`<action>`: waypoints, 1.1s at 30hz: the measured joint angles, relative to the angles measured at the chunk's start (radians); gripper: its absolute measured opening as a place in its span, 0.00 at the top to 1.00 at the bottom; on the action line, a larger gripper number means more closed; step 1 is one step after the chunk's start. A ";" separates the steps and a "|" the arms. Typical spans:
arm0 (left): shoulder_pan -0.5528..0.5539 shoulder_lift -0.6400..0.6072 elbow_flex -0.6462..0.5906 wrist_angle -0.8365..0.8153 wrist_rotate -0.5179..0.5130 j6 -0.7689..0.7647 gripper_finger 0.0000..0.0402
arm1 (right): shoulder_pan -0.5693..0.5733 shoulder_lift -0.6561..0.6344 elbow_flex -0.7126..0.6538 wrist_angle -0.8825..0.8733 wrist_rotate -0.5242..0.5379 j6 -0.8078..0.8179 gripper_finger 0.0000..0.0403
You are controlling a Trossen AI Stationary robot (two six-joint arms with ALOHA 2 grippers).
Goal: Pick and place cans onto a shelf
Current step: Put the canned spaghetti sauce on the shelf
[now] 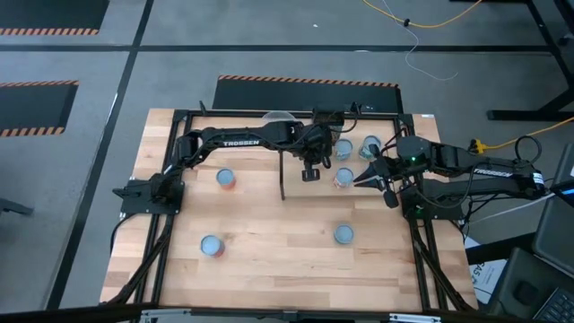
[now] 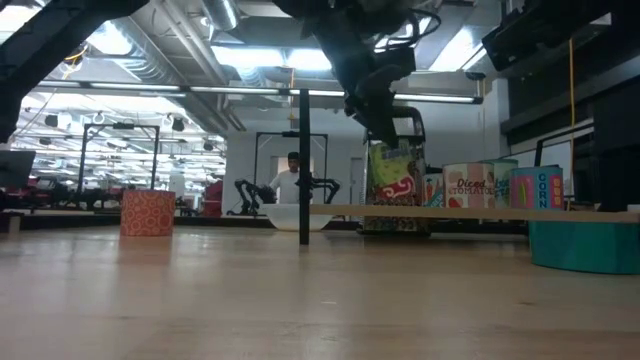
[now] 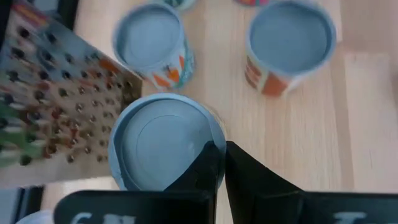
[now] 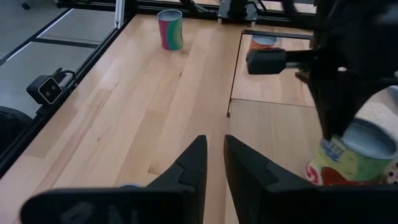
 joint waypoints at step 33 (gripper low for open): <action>0.007 0.028 0.002 -0.006 -0.002 0.000 0.92 | 0.000 0.000 0.000 -0.004 0.000 0.000 0.85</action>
